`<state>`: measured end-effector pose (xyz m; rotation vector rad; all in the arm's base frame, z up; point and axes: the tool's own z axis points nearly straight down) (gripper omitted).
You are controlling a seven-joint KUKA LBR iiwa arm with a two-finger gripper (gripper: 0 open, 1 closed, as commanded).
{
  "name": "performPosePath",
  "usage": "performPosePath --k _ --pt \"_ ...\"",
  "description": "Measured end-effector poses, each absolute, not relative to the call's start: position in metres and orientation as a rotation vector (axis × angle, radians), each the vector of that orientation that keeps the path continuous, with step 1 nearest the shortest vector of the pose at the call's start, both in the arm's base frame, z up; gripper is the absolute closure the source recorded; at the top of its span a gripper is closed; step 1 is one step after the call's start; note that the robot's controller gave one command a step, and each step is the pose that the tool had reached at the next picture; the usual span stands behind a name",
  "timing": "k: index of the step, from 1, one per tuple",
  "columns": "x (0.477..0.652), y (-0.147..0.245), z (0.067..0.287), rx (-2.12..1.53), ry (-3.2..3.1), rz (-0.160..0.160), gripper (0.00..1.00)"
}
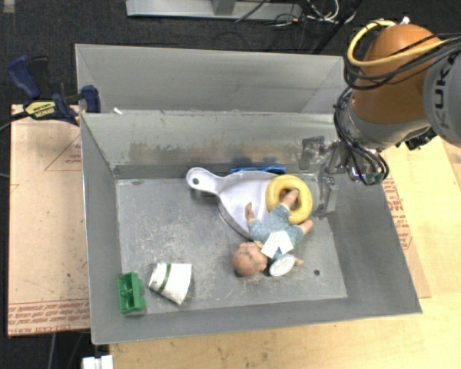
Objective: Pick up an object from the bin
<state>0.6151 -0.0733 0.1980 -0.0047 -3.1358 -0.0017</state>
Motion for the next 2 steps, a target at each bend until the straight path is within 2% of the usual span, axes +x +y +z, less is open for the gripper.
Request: performPosePath --k 1,2 --pt "0.616 -0.073 0.203 -0.003 -3.144 0.000 0.00" --pt "0.629 -0.079 0.161 0.058 -3.151 0.001 0.00"
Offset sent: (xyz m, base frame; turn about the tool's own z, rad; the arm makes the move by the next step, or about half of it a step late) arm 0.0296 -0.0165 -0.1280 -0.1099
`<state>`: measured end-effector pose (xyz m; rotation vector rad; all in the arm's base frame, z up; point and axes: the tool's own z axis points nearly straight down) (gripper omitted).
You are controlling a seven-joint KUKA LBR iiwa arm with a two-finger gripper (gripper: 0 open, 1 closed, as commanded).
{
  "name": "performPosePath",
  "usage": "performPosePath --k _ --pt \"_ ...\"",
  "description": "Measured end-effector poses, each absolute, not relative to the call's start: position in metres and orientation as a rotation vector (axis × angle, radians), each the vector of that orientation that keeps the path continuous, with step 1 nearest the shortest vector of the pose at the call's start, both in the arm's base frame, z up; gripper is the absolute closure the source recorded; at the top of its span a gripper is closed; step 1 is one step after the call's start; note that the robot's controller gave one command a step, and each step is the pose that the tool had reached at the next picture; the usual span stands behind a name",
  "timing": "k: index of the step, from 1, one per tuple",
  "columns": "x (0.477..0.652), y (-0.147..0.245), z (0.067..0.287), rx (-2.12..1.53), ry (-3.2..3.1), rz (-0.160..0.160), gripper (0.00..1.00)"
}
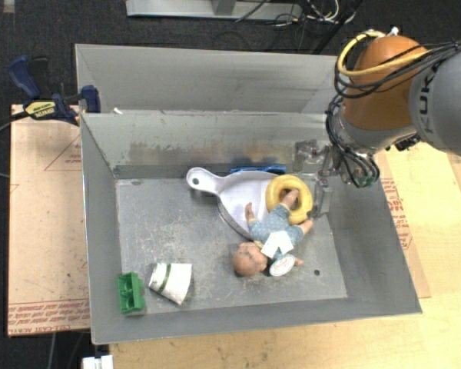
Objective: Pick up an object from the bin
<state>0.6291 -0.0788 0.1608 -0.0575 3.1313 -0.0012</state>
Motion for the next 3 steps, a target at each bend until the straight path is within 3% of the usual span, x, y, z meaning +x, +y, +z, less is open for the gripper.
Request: performPosePath --k 1,2,3 --pt "0.622 -0.090 0.099 0.050 3.135 0.002 0.00" --pt "0.648 -0.080 0.078 0.058 3.132 -0.004 1.00" --pt "0.648 -0.080 0.078 0.058 3.132 -0.004 1.00"
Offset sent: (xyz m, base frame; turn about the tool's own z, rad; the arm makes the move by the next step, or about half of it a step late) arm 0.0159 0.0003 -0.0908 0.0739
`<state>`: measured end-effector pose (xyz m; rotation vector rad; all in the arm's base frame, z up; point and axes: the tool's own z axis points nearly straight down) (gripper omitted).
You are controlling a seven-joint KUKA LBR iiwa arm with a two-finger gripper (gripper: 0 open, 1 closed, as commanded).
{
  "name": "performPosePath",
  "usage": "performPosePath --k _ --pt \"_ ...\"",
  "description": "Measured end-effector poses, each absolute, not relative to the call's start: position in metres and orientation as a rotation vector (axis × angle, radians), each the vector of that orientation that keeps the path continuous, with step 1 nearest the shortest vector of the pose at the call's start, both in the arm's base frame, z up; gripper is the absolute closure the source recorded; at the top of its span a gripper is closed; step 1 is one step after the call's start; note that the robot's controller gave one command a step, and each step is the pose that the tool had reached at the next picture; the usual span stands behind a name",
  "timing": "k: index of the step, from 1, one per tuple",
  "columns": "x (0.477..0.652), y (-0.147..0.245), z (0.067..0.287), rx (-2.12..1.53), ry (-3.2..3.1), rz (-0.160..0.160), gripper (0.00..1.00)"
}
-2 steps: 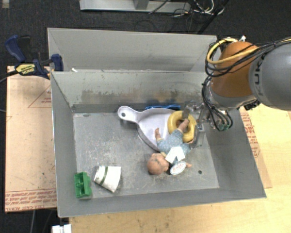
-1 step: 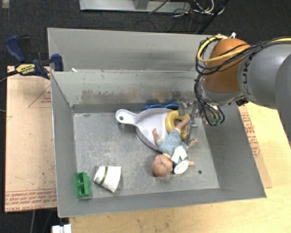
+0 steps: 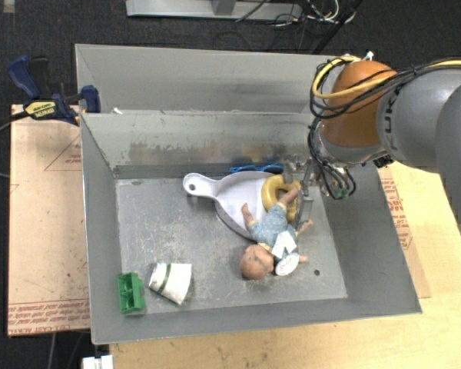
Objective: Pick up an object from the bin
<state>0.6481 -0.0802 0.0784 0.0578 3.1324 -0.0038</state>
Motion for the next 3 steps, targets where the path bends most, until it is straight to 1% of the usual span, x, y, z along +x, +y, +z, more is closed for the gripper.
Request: performPosePath --k 1,2,3 --pt "0.649 -0.066 0.088 -0.431 3.102 -0.005 1.00" --pt "0.649 -0.066 0.088 -0.431 3.102 -0.005 1.00" --pt "0.649 -0.059 0.234 -0.382 3.100 -0.005 1.00"
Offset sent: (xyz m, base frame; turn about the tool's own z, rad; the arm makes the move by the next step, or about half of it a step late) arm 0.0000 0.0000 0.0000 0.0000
